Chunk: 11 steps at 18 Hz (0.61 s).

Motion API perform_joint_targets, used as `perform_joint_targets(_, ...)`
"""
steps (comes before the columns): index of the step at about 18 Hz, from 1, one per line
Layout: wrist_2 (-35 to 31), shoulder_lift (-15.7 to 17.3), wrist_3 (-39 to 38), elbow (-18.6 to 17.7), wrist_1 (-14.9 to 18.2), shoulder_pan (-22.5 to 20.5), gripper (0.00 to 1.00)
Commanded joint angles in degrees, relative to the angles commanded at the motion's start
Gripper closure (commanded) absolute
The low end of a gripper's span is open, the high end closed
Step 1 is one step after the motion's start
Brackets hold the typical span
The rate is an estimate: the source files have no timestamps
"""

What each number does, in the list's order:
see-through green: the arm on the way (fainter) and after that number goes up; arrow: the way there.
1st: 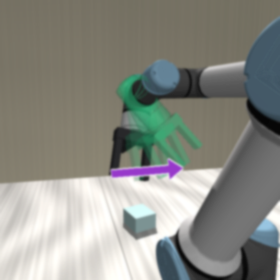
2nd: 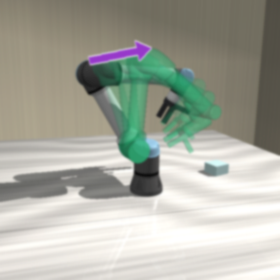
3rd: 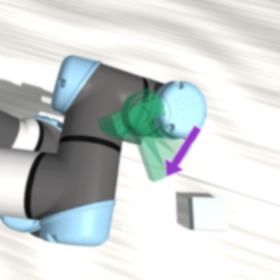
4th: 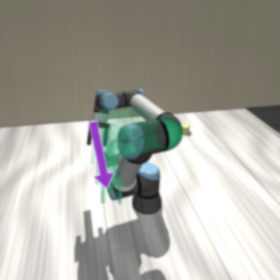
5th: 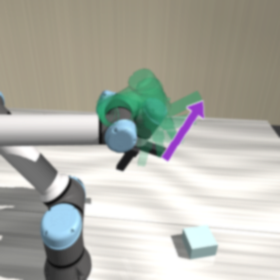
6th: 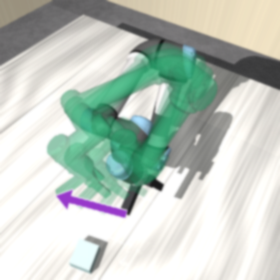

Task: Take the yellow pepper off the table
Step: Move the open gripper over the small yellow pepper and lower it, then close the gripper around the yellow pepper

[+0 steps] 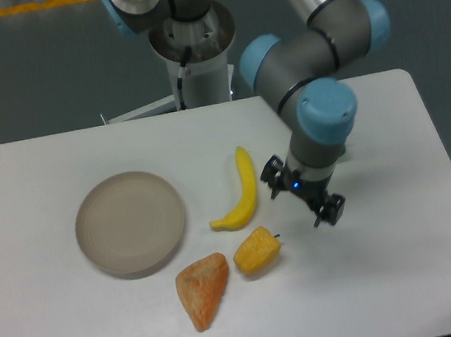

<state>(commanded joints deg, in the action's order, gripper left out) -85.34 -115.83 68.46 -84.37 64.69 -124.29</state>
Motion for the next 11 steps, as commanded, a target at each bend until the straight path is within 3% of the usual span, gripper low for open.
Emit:
perform_joint_targets(5,-0.4,-1.0,-1.0,-0.9,-0.2,2.9,0.0)
perform_joint_targets(11,-0.5,-2.9,-0.9,-1.4,-0.3,3.5,0.0)
